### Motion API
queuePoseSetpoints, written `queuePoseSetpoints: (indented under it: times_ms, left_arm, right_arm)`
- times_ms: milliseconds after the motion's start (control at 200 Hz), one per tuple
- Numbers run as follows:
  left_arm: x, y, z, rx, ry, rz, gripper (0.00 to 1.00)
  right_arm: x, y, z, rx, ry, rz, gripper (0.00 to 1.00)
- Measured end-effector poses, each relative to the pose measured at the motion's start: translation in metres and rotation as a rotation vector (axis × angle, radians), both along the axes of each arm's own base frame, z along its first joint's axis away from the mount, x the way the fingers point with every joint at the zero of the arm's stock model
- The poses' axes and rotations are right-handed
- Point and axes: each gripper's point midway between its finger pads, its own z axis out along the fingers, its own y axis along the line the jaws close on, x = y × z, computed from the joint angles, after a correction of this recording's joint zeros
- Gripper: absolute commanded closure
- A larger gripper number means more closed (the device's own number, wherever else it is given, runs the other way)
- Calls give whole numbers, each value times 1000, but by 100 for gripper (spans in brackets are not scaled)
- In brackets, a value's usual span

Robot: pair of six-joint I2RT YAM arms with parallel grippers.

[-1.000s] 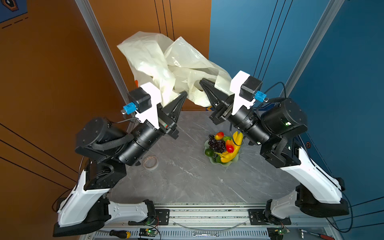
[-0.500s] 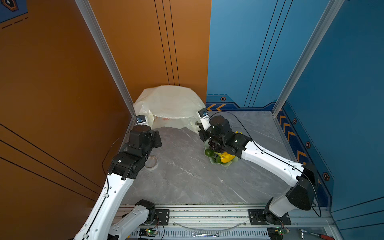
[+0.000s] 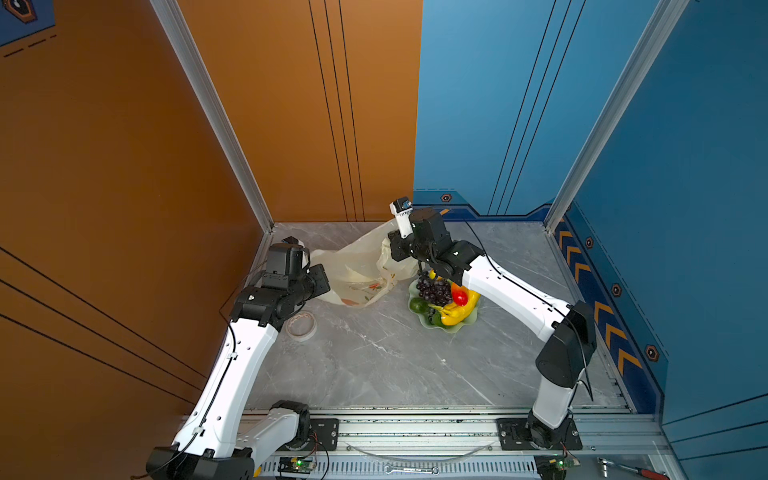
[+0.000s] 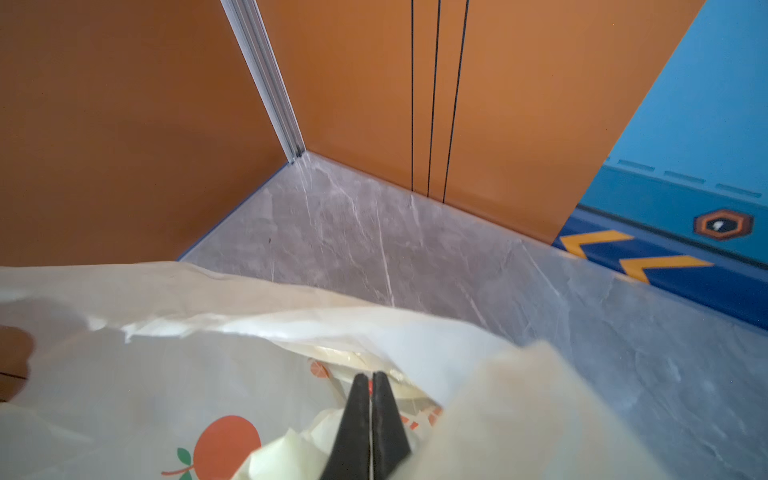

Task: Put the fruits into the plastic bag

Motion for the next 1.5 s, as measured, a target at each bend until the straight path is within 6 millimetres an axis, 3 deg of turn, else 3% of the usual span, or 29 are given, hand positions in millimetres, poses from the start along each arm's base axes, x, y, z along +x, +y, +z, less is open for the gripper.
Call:
queuePoseSetpoints:
  times_ms: [75, 170, 225, 345, 471, 601, 741, 871, 996, 1116, 1237, 1312, 1502]
  left_arm:
    - [-8, 1, 17, -16, -42, 4, 100]
    - [-16, 3, 49, -25, -112, 5, 100]
    - [-22, 5, 73, -30, -161, 8, 100]
    - [-37, 8, 129, -42, -272, 14, 100]
    - [-47, 9, 151, -55, -305, 17, 100]
    - [-51, 9, 140, -81, -254, 30, 100]
    - [-51, 8, 130, -102, -201, 49, 100]
    - [-45, 6, 119, -120, -151, 60, 100]
    - [-38, 3, 111, -136, -111, 66, 100]
    - [-31, 1, 96, -138, -64, 69, 100]
    - [-27, -8, 78, -135, -14, 49, 100]
    - [-26, -13, 64, -130, 17, 33, 100]
    - [-24, -25, 24, -126, 100, 14, 100]
  right_arm:
    - [-3, -1, -12, -14, 40, 13, 100]
    - [-10, 8, -4, 1, 42, 51, 100]
    - [-17, 16, 8, 21, 32, 81, 100]
    - [-27, 29, 56, 84, -29, 123, 100]
    - [-31, 23, 93, 119, -66, 125, 100]
    - [-36, 5, 103, 109, -55, 108, 100]
    - [-30, -12, 93, 76, -17, 77, 100]
    - [-5, -31, 63, 30, 48, 26, 100]
    - [24, -41, 14, -34, 122, -19, 100]
    - [42, -40, -38, -88, 202, -37, 100]
    - [45, -35, -75, -112, 269, -23, 100]
    - [42, -31, -82, -107, 286, -6, 100]
    - [33, -10, -77, -77, 264, 49, 100]
